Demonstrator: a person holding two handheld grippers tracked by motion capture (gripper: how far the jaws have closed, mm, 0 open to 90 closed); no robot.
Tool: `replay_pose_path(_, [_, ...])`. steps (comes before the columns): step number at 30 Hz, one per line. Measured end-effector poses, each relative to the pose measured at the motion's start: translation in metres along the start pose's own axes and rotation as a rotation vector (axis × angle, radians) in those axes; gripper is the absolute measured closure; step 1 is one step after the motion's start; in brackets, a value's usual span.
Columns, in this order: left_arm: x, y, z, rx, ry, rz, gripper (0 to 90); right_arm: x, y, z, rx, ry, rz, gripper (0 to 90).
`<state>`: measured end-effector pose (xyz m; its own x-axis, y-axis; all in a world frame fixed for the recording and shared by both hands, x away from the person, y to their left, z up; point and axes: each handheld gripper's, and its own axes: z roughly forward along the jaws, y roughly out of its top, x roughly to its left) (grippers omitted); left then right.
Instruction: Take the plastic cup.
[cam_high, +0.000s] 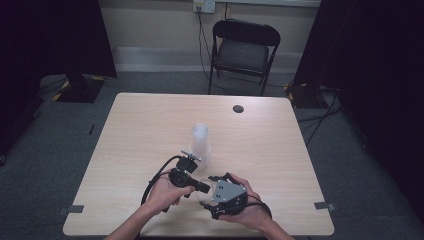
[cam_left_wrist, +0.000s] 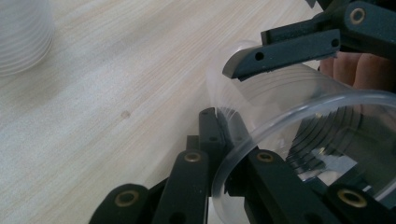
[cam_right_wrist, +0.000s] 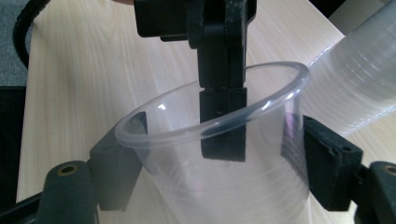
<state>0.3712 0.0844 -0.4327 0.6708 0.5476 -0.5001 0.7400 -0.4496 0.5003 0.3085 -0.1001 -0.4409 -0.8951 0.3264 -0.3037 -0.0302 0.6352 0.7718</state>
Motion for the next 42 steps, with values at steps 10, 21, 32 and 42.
replay_pose_path(10, [0.003, -0.001, 0.001, -0.046, -0.004, -0.01, 83.8, -0.007, -0.004, -0.001, -0.018, -0.012, 0.073, 29.8])
replay_pose_path(21, [0.003, -0.002, -0.003, -0.092, -0.022, -0.017, 79.5, -0.012, -0.006, -0.002, -0.017, -0.03, 0.12, 30.3])
replay_pose_path(32, [0.003, -0.003, -0.01, -0.155, -0.008, 0.003, 76.1, -0.016, -0.007, -0.005, -0.023, -0.035, 0.151, 30.6])
replay_pose_path(42, [0.007, -0.009, -0.019, -0.22, -0.019, 0.034, 72.6, -0.021, -0.009, -0.004, -0.014, -0.045, 0.185, 30.8])
